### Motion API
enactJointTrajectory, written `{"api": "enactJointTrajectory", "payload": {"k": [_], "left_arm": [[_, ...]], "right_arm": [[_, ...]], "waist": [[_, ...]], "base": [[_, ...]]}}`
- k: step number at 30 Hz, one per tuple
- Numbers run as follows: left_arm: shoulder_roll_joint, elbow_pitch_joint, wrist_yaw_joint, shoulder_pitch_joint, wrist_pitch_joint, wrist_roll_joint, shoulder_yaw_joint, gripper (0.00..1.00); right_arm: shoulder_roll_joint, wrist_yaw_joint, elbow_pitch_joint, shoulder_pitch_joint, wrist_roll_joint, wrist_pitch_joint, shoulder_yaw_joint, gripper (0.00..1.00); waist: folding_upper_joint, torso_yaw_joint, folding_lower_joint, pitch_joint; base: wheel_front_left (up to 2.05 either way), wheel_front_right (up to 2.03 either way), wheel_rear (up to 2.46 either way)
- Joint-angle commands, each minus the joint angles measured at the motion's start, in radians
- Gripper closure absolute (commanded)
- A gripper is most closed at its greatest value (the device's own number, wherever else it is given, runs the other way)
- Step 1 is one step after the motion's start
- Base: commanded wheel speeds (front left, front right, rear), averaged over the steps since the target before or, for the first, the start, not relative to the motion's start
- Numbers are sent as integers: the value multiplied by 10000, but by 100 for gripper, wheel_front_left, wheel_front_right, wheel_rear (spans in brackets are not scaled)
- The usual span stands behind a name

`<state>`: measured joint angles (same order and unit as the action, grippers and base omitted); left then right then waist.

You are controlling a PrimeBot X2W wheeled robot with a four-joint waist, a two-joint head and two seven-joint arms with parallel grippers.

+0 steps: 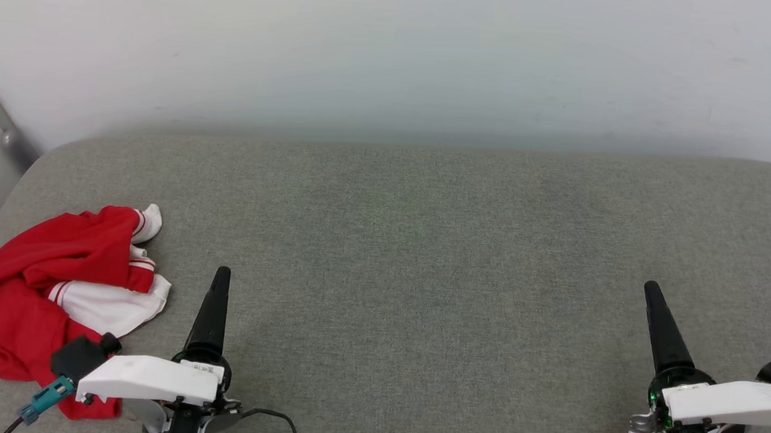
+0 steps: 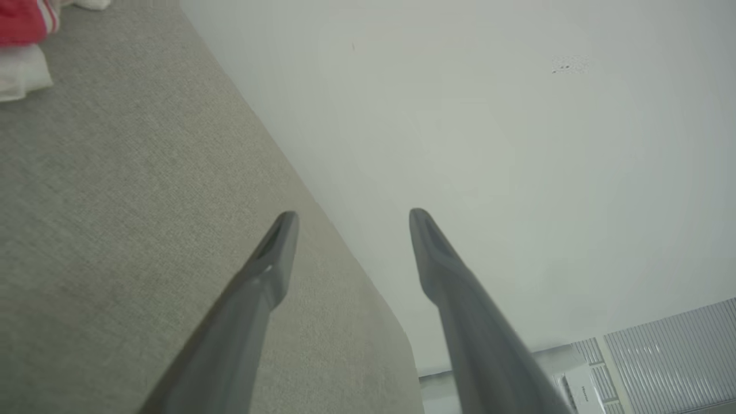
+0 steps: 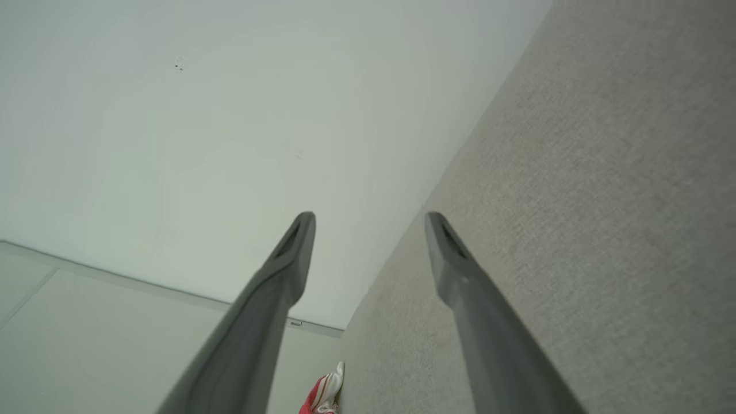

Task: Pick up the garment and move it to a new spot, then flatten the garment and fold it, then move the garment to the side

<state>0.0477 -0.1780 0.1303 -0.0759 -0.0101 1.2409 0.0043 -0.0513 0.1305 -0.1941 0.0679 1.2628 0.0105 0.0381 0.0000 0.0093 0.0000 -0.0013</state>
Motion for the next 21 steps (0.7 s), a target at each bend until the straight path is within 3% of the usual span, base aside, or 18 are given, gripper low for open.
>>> {"api": "enactJointTrajectory", "payload": {"k": [1,10,21], "left_arm": [[32,223,3,-134,-104,-552,-72,0],[24,360,-118,-142,-438,-3004,-377,0],[170,321,-386,-263,-810,-5057,-756,0]], "right_arm": [[-36,3,220,57,-452,93,-34,0],[-28,3,447,31,-3283,136,3,0],[0,3,784,-84,-5847,13,-8,0]], "waist": [[0,5,0,0],[0,36,0,1],[0,75,0,-6]], "base": [[0,0,0],[0,0,0],[0,0,0]]}}
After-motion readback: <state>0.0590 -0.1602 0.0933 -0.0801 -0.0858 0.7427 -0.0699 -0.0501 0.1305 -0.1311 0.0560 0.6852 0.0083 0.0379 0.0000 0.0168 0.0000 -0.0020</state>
